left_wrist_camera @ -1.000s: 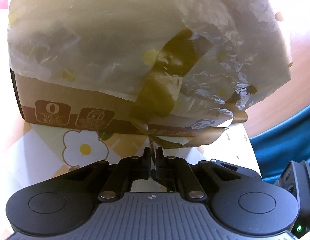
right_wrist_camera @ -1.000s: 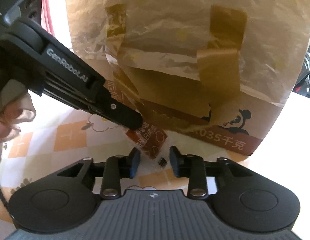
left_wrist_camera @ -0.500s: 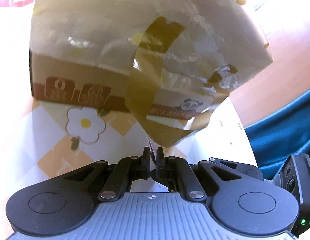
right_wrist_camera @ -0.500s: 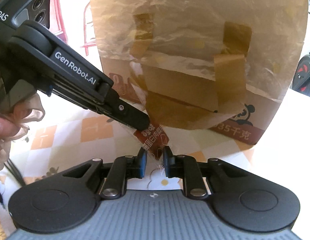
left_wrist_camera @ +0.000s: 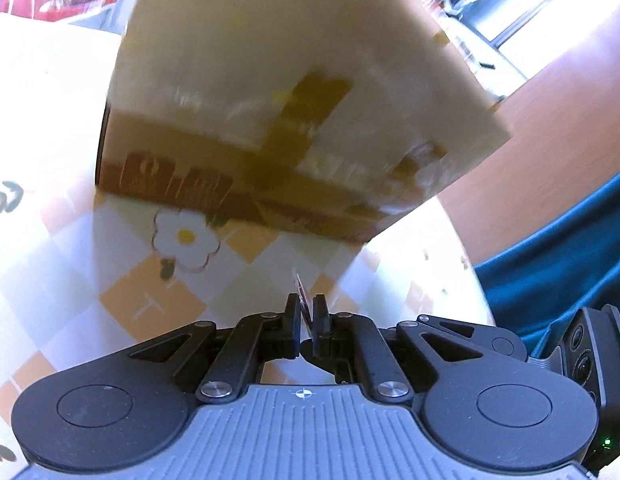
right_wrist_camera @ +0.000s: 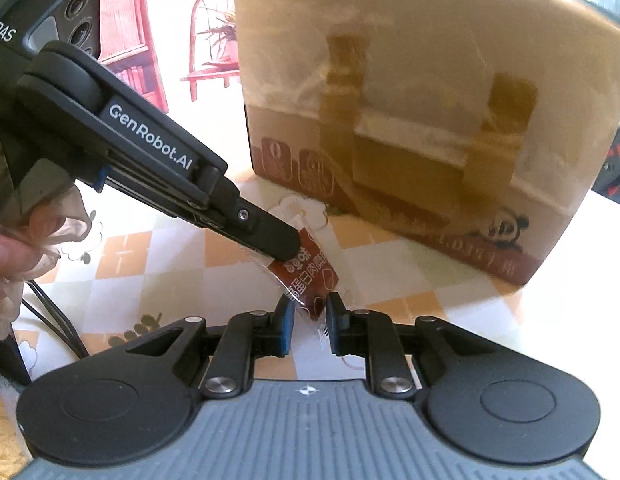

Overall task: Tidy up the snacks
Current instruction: 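Lift the brown packet with the left tool and carry it over the box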

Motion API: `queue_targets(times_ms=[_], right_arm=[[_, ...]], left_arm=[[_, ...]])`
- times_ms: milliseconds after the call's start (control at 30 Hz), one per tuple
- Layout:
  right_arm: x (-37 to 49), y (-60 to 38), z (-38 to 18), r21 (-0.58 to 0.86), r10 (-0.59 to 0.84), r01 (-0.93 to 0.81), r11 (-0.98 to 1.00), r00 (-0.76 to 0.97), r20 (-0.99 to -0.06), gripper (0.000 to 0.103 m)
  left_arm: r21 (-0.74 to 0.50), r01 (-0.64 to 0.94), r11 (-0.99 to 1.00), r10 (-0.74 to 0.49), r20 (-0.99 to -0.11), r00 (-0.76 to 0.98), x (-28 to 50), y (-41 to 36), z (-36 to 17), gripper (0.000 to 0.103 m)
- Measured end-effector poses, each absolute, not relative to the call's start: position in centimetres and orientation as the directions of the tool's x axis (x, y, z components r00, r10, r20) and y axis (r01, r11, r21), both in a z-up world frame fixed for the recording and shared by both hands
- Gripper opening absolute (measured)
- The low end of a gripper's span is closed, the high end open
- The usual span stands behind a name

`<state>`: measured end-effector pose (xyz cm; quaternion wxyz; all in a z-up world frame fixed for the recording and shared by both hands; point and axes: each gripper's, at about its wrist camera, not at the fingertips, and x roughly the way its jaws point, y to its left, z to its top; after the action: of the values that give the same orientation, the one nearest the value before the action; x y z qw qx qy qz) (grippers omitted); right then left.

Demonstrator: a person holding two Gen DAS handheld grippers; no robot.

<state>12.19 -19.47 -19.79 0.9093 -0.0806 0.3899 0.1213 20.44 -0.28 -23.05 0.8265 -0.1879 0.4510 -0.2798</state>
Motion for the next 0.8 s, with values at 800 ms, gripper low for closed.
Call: queue_targets(times_ms=[800], right_arm=[[17.3, -19.2, -4.1, -0.301, 0.100, -0.237, 0.924, 0.908, -0.406, 0.017]], left_arm=[[-0.475, 0.522, 0.709, -0.697, -0.357, 0.621, 26.6, -3.3, -5.8, 0.007]])
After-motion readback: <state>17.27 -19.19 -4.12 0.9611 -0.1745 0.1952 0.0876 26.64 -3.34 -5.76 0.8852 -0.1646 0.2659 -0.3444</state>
